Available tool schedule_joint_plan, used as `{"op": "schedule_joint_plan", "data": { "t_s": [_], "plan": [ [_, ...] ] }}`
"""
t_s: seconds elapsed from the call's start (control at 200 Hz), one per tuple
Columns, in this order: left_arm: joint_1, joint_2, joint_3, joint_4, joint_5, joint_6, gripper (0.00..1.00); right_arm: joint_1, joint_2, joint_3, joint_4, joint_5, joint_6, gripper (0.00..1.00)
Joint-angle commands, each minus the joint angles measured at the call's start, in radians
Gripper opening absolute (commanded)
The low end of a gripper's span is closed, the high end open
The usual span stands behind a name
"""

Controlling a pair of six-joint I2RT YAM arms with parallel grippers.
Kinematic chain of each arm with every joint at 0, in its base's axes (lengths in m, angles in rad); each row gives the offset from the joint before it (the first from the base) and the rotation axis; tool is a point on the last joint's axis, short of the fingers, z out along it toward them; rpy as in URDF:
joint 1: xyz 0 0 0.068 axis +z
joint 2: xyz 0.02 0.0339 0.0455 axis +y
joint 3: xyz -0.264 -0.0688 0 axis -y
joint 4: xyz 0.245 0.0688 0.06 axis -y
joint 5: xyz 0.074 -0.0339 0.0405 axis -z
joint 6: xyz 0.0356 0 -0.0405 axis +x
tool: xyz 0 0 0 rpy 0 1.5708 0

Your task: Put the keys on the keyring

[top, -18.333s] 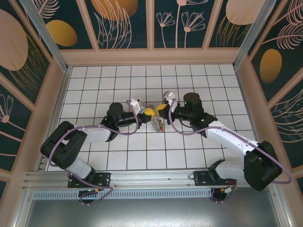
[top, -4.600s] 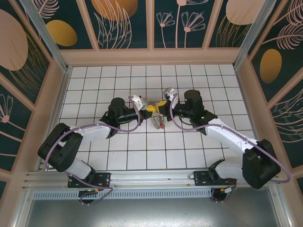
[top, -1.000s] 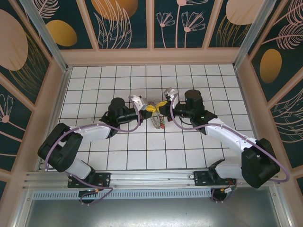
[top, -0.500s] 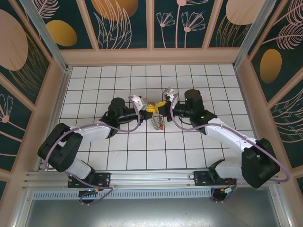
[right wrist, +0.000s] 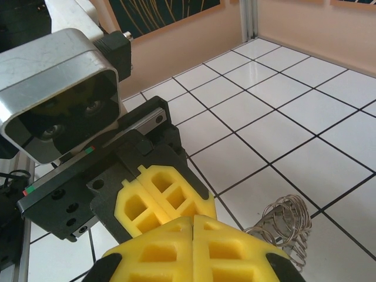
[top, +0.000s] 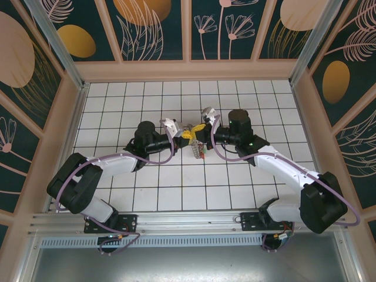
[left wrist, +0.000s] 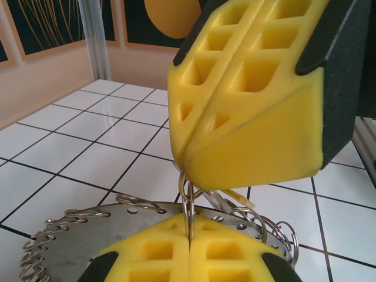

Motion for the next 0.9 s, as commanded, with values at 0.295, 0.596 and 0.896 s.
{"op": "schedule_joint_plan", "data": {
  "t_s": [0.295,0.596,0.896],
  "plan": [
    [0.002,-0.008,-0.001,0.008,-0.014,0.026,0.0,-0.029,-0.023,-0.02,0.039,0.064,0.058,0.0],
    [0.003,-0.017,-0.007,0.011,-0.02,0.033,0.0,-0.029,0.008,0.006,0.006,0.058,0.085,0.0],
    [0.001,-0.022,-0.008,0.027,-0.032,0.033,0.0,-0.029,0.025,0.005,-0.015,0.077,0.109,0.0]
  ]
}}
